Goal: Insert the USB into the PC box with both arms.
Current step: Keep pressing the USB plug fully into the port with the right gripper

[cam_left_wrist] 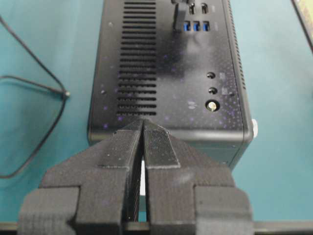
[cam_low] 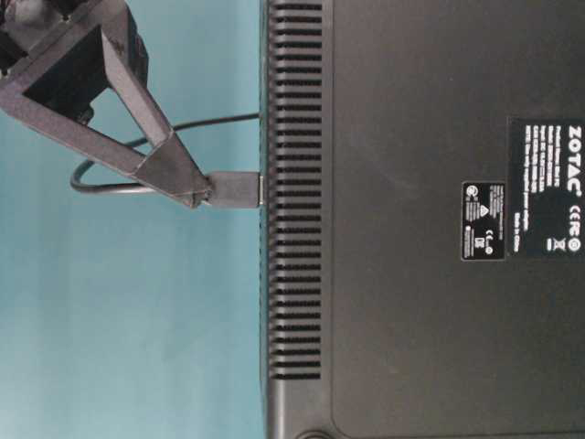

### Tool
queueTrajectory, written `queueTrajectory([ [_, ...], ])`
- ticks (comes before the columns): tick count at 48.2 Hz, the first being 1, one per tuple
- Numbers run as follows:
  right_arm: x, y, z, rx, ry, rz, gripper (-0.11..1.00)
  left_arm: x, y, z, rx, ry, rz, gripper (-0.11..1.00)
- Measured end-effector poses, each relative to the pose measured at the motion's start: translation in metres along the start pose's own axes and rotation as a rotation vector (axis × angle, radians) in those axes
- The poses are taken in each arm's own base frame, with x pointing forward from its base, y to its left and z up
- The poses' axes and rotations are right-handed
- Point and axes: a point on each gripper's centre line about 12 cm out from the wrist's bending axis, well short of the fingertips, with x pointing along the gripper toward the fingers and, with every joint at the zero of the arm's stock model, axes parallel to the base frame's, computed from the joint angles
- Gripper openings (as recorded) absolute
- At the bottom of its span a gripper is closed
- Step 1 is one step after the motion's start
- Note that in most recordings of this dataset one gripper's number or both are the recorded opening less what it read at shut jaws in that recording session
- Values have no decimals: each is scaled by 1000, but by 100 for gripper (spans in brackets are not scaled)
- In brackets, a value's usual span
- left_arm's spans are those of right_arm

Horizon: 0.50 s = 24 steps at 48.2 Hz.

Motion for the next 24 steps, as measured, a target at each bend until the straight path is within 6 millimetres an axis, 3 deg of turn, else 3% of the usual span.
queueTrajectory([
  [24,0,0,0,-28,12,-18,9,0,0,0,0,0,0,0],
])
